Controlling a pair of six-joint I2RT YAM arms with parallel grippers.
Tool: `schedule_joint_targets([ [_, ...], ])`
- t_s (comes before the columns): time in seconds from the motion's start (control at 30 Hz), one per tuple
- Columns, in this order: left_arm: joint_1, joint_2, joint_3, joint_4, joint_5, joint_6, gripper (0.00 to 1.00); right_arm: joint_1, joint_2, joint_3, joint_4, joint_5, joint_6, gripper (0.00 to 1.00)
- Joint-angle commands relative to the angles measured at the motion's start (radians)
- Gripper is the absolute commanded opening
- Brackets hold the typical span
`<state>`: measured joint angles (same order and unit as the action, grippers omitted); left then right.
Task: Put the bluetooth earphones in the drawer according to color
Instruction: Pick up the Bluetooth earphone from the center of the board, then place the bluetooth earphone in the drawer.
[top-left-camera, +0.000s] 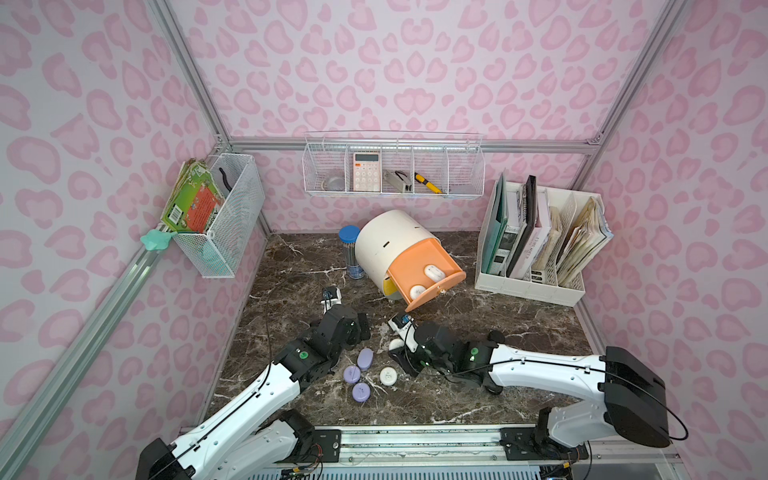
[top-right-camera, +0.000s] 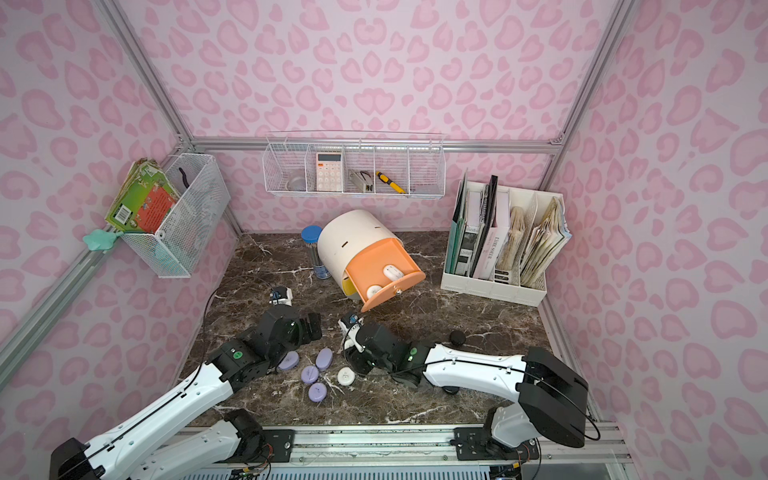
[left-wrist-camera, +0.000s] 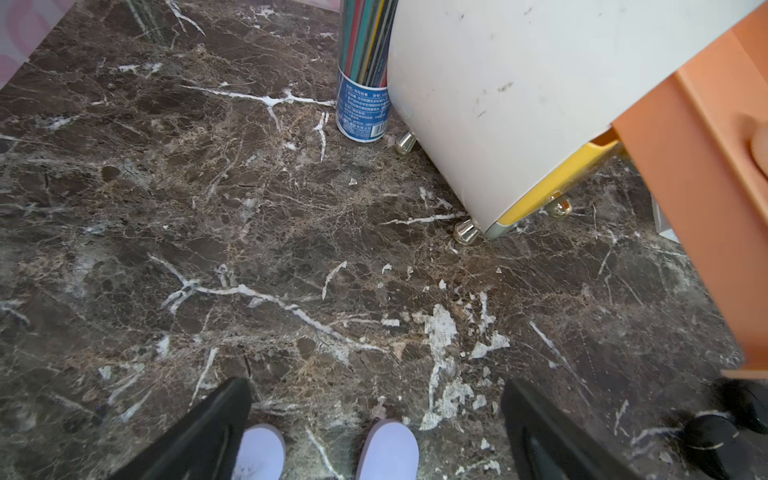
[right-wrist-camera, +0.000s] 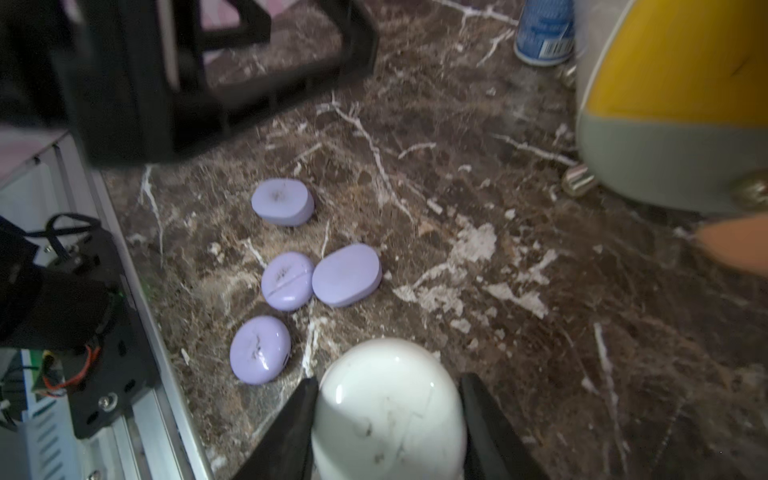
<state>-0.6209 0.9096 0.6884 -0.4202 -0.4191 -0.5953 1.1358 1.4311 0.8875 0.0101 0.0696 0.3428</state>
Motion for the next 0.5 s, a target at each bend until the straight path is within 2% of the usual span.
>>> schedule_joint_targets([
  [0.0,0.001,-0.021,-0.007,-0.014,-0.027,-0.006,0.99,-0.042,-0.017,0.062,-0.007,-0.084,-0.033,0.32],
  [0.27,0.001,-0.044,-0.015,-0.018,-0.030,-0.007,0.99,-0.190,0.046,0.296,-0.063,-0.122,-0.048,0.30],
  [0.47,0.000,-0.029,0.013,-0.056,-0.005,-0.012,0.99,-0.336,0.082,0.407,-0.118,-0.140,-0.050,0.30],
])
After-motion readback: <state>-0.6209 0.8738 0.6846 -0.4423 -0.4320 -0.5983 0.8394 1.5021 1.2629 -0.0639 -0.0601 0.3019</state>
